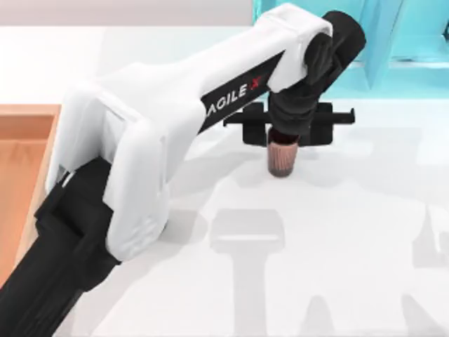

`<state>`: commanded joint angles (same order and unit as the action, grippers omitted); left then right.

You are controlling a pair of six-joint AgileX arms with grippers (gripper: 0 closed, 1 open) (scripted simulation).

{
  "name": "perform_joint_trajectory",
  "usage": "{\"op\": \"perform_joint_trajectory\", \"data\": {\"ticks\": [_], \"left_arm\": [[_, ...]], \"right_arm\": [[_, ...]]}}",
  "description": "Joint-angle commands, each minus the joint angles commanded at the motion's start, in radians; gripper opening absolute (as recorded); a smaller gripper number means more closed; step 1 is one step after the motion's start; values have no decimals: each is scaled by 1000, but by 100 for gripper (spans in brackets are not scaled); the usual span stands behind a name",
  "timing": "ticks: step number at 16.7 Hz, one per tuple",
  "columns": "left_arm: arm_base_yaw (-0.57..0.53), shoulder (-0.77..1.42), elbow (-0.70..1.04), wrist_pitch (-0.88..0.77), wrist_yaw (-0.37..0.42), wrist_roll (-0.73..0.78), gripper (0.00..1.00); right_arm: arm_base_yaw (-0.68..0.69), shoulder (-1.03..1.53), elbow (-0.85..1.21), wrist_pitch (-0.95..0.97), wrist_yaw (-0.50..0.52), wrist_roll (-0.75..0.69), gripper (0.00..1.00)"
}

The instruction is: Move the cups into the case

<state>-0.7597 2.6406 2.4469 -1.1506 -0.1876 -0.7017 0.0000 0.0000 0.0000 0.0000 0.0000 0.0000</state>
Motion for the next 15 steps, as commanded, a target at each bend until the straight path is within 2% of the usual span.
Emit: {"op": "perform_joint_trajectory", "data": {"ticks": [6,12,15], "left_arm": [[17,-39,-36,-11,4,24,0],[130,-311,-217,-60,26,131,0],[158,-362,-262,-74,33,159,0]], "right_arm": [[0,0,0,0,0,0,100],[0,0,0,0,0,0,100],[0,0,0,0,0,0,100]]}}
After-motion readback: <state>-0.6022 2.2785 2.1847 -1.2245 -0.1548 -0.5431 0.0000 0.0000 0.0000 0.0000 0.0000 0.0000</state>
